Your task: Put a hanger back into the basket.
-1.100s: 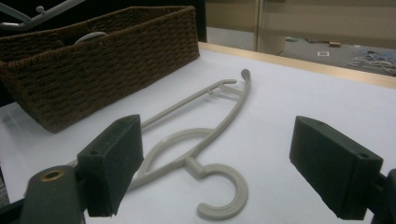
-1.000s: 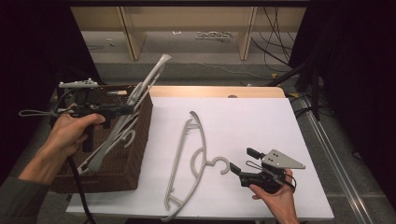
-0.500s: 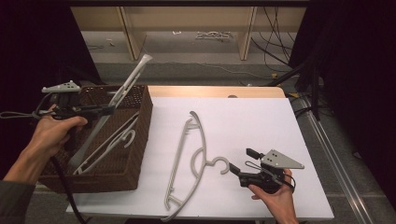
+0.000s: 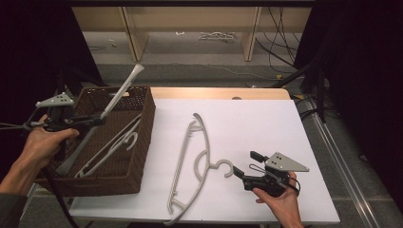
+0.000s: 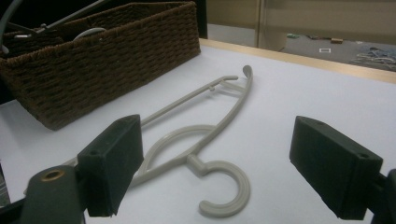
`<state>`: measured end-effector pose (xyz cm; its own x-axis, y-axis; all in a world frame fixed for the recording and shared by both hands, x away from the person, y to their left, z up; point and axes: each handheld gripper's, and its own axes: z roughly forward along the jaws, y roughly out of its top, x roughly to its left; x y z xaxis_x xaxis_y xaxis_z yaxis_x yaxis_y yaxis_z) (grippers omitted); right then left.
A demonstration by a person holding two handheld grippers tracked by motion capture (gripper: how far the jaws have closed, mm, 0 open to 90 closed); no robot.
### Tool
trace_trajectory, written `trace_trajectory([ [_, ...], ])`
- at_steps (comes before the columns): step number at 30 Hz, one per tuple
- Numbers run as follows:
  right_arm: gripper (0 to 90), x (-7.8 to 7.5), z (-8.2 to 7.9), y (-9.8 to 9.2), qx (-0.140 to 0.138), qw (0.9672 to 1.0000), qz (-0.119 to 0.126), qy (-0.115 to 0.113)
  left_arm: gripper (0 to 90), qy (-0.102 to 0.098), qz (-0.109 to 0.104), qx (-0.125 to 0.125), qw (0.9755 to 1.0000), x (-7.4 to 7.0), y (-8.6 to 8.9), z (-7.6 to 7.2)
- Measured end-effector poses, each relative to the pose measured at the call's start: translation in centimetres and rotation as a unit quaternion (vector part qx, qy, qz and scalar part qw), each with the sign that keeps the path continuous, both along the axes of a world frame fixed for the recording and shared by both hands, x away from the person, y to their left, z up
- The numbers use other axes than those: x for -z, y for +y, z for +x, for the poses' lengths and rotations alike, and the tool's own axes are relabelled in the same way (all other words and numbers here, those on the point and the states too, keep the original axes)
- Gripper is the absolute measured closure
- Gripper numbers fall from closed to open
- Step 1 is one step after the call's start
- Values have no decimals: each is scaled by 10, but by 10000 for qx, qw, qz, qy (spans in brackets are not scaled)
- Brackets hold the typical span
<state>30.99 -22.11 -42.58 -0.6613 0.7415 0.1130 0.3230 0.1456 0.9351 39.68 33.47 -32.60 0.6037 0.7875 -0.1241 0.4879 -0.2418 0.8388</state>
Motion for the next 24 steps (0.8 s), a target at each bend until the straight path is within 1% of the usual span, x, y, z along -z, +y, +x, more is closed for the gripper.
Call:
trace_trajectory([
  [1, 185, 0, 0, 0, -4, 10000, 7, 2, 820, -2, 41, 23, 10000, 2, 2, 0],
  [2, 185, 0, 0, 0, -3, 10000, 6, 0, 820, 44, 59, -8, 10000, 4, 3, -1],
  [3, 185, 0, 0, 0, -4, 10000, 5, 1, 820, 12, 93, 11, 10000, 6, 4, -2],
  [5, 185, 0, 0, 0, -5, 10000, 8, 1, 820, -13, 68, 50, 10000, 9, 5, -3],
  [6, 185, 0, 0, 0, -6, 10000, 6, 0, 820, -24, 146, 87, 9999, 13, 6, -5],
  [7, 185, 0, 0, 0, -6, 10000, 6, 0, 820, -24, 146, 87, 9999, 13, 6, -5],
  [8, 184, 0, 0, 0, -5, 10000, 14, -3, 820, 13, 166, 123, 9998, 16, 8, -7],
  [9, 184, 0, 0, 0, -5, 10000, 14, -3, 820, 13, 166, 123, 9998, 16, 8, -7],
  [10, 185, 1, 0, 0, 3, 10000, 7, 4, 819, 52, 230, 126, 9996, 20, 10, -9],
  [11, 185, 1, 0, 0, 3, 10000, 7, 4, 819, 52, 230, 126, 9996, 20, 10, -9],
  [12, 185, 1, 1, 1, -45, 10000, 71, 20, 820, 75, 331, 105, 9994, 25, 12, -9],
  [13, 185, 1, 1, 1, -45, 10000, 71, 20, 819, 75, 331, 105, 9994, 25, 12, -9],
  [14, 185, 1, 1, 1, -44, 10000, 64, 26, 820, 102, 341, 92, 9993, 27, 14, -9],
  [15, 185, 1, 1, 1, -44, 10000, 67, 27, 819, 170, 362, 78, 9992, 32, 16, -9],
  [16, 185, 1, 1, 1, -44, 10000, 67, 27, 819, 170, 362, 78, 9992, 32, 16, -9],
  [17, 185, 1, 1, 1, -44, 10000, 62, 42, 819, 222, 524, 118, 9983, 36, 19, -9],
  [18, 185, 1, 1, 1, -44, 10000, 62, 42, 819, 222, 524, 118, 9983, 36, 19, -9],
  [19, 185, 1, 1, 0, -48, 10000, 44, 54, 819, 300, 424, 75, 9986, 40, 18, -9],
  [20, 185, 1, 1, 0, -48, 10000, 44, 54, 819, 300, 424, 75, 9986, 40, 18, -9],
  [21, 185, 1, 0, 0, -51, 9999, 31, 94, 819, 314, 576, 157, 9977, 41, 19, -8],
  [23, 185, 1, 1, 0, -59, 10000, 12, 63, 819, 381, 607, 177, 9973, 44, 16, -7],
  [24, 185, 1, 0, 1, -22, 10000, -25, 71, 819, 431, 729, 222, 9962, 47, 12, -6],
])
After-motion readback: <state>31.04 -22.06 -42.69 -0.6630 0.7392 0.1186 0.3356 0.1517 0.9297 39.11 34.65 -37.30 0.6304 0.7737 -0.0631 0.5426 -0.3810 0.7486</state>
